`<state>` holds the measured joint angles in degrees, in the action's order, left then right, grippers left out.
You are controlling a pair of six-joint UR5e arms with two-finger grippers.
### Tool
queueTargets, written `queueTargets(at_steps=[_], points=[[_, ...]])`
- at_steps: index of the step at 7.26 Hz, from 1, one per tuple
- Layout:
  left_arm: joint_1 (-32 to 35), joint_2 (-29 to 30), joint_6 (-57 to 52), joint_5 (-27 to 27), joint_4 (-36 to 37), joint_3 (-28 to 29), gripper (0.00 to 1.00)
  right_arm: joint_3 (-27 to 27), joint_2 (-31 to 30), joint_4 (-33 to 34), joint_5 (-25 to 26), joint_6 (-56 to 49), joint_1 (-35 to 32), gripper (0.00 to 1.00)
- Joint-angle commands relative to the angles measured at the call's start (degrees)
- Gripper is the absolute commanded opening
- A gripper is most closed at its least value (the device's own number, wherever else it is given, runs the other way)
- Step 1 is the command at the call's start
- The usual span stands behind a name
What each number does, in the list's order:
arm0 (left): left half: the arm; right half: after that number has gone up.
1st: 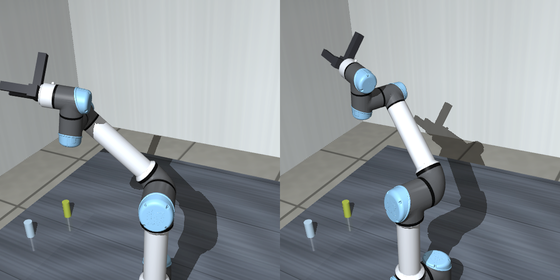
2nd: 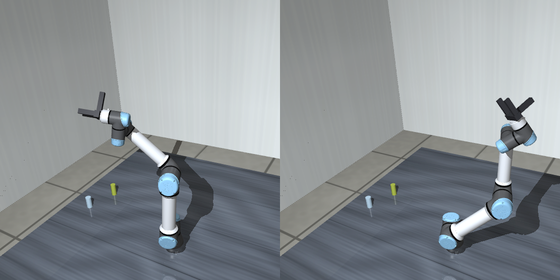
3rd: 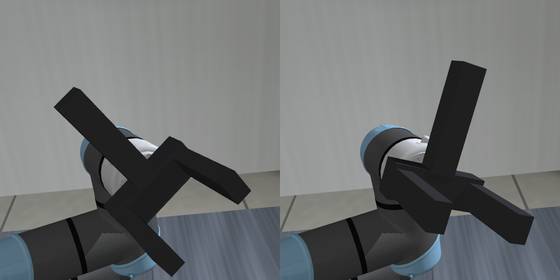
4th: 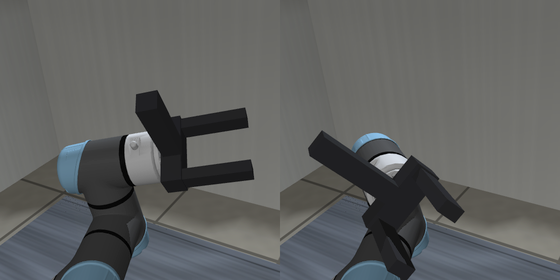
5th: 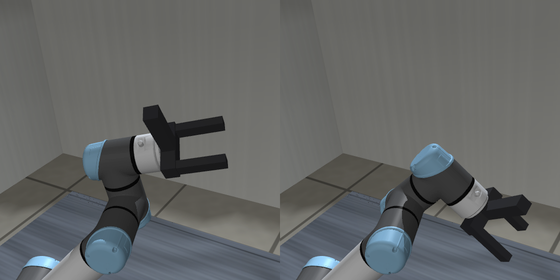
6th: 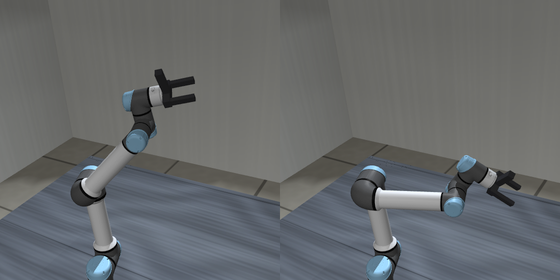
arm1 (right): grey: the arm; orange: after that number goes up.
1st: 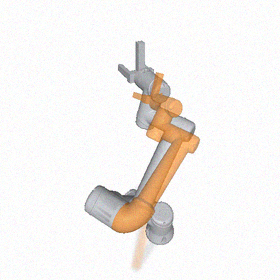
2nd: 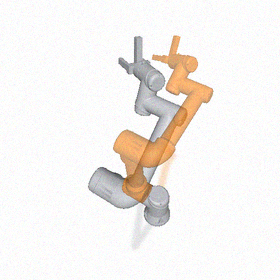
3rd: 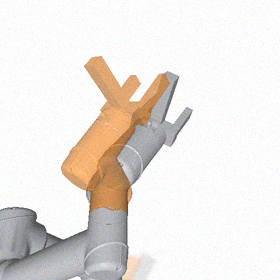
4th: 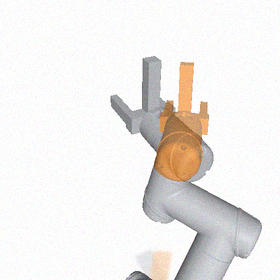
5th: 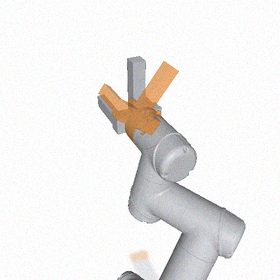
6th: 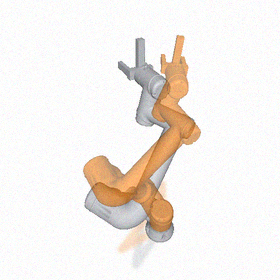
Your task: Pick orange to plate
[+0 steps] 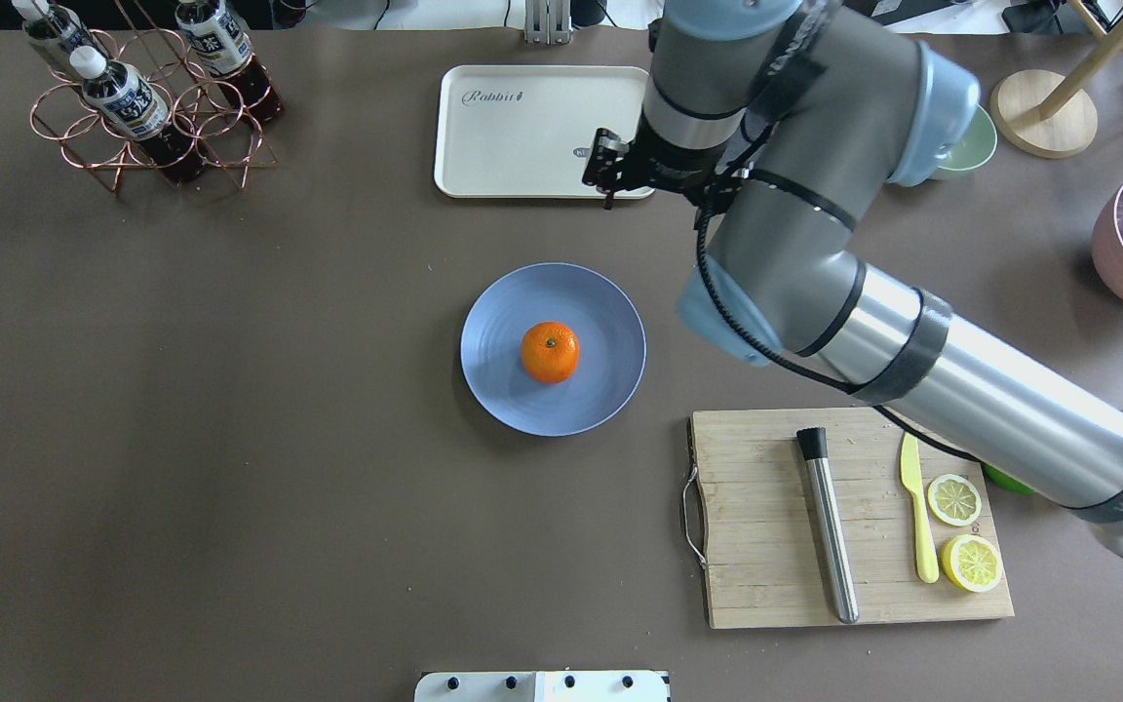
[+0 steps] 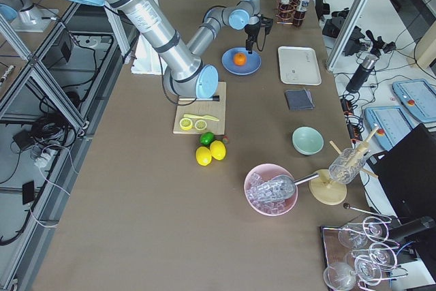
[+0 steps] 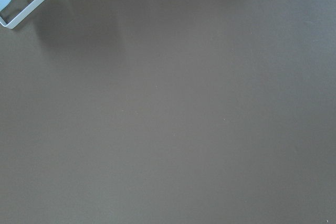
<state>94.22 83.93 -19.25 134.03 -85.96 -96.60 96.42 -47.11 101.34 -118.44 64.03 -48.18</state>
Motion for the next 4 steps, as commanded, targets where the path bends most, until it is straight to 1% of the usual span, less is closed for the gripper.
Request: queueTargets(at_steps=[1,3,4], points=[[0.00,0.09,0.00,0.00,0.00,-0.08,0.98,7.72,-14.96,2.63,-6.17,-25.07,-12.93,1.00],[0.00,0.09,0.00,0.00,0.09,-0.08,0.98,8.35,-25.78,2.28,-10.65,-46.87,-23.40,1.00],[-0.09,0.09,0.00,0.00,0.09,-0.08,0.98,8.26,-31.49,2.19,-11.37,-56.89,-27.36,1.00]])
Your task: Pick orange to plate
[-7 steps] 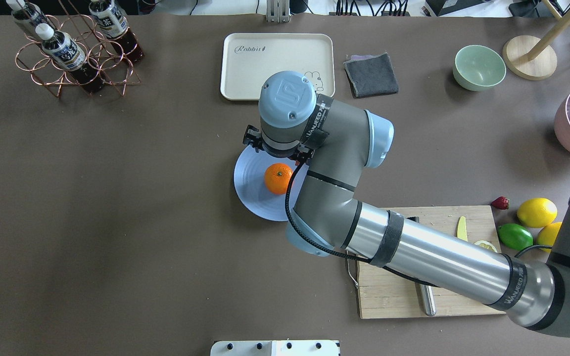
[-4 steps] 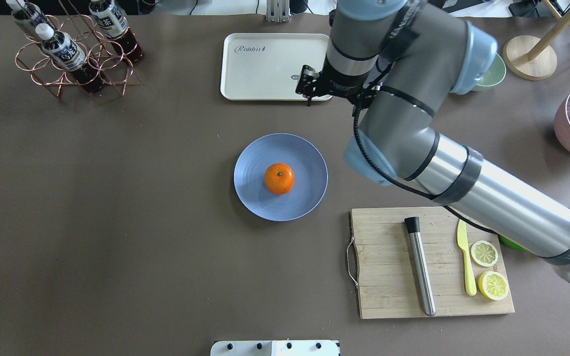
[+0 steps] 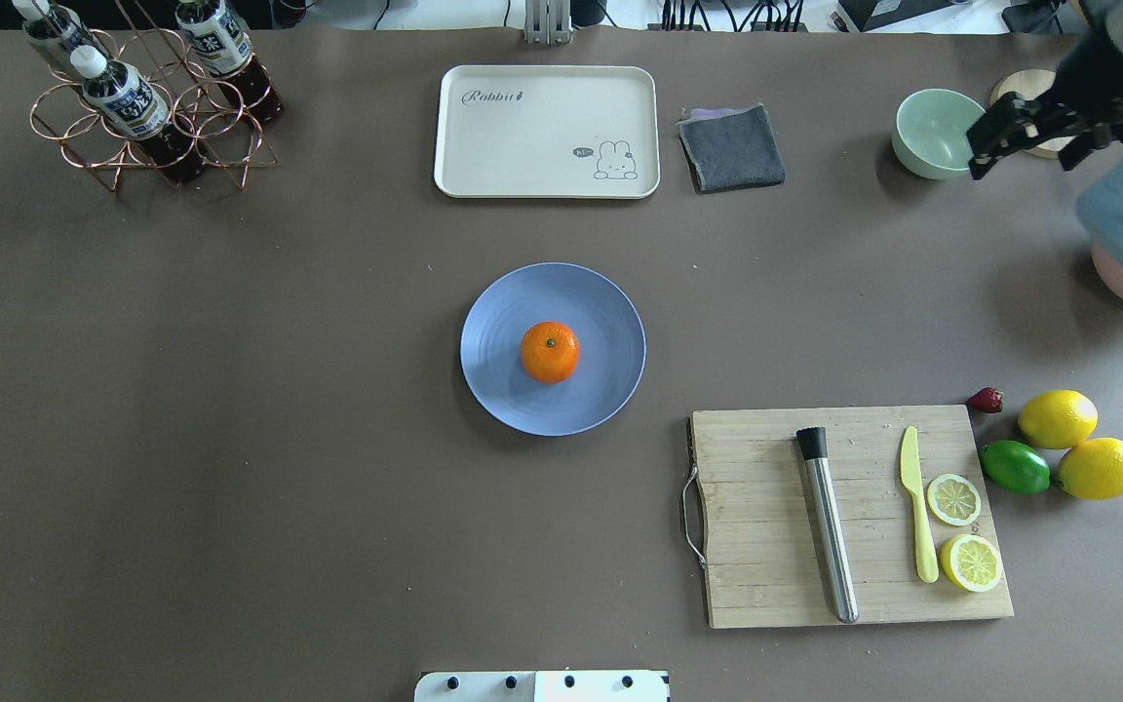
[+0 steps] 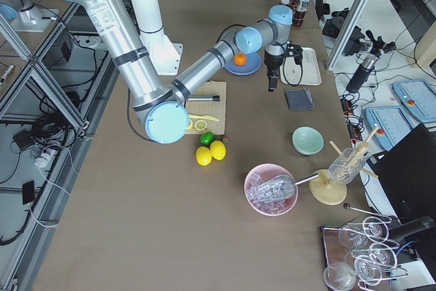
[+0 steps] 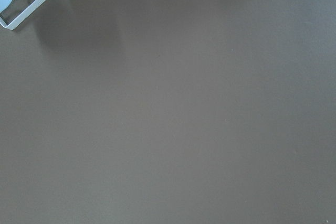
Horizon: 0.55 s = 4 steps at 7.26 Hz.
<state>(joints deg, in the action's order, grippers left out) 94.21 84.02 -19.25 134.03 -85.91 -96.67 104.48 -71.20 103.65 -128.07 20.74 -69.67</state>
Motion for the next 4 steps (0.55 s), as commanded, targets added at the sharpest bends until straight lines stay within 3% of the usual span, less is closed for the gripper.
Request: queueTargets(at_steps=[1,4], points=[[-0.07,0.09,0.00,0.00,0.04,-0.01,0.98,0.11,-11.81,-0.11,-1.75,-20.58,-10.18,1.00],[-0.07,0.09,0.00,0.00,0.12,-0.01,0.98,-0.68,-22.28,-0.46,-1.39,-26.35,-18.11,1.00]])
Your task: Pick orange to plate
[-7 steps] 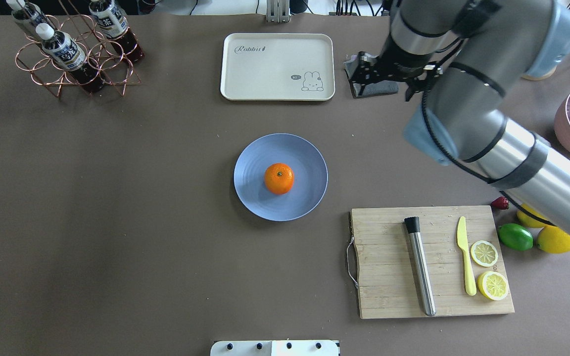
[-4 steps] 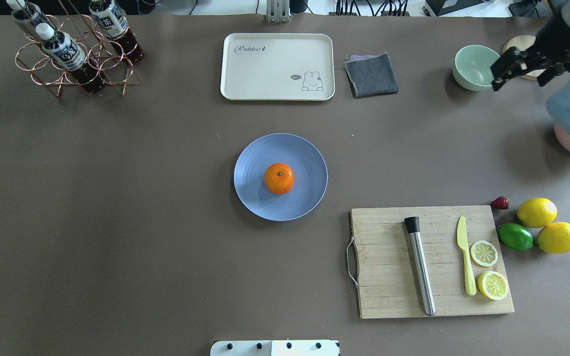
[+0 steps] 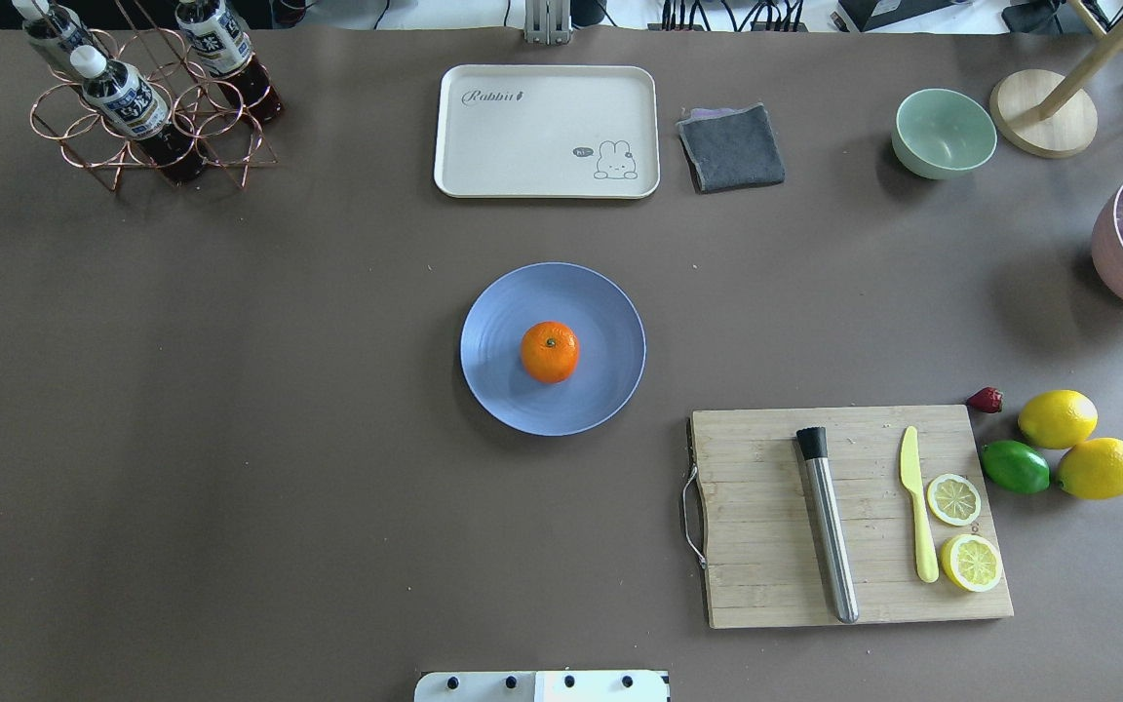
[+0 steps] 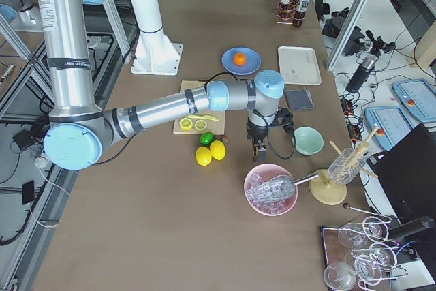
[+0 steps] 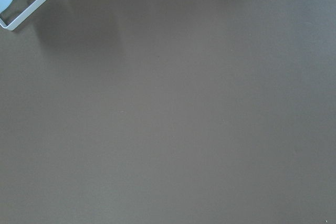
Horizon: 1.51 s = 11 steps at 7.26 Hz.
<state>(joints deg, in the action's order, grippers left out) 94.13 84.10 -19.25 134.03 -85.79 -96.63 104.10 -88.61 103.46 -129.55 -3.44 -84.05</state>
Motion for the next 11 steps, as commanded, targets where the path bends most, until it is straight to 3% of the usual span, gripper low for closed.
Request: queueTargets(at_steps=[1,6,11], points=[[0.00,0.36,0.00,0.00,0.01,-0.05,0.98,-0.48,-8.04,-0.71,0.17,-2.97,-6.45,1.00],[0.08,-0.17,0.18,-0.35,0.01,0.30,0.98,-1.36,-10.00,-1.32,0.00,-2.62,-8.59,1.00],[0.17,-0.17,0.26,-0.09,-0.16,0.56,0.98,-3.11,-10.09,-9.50,-0.18,-2.71,-8.59,1.00]])
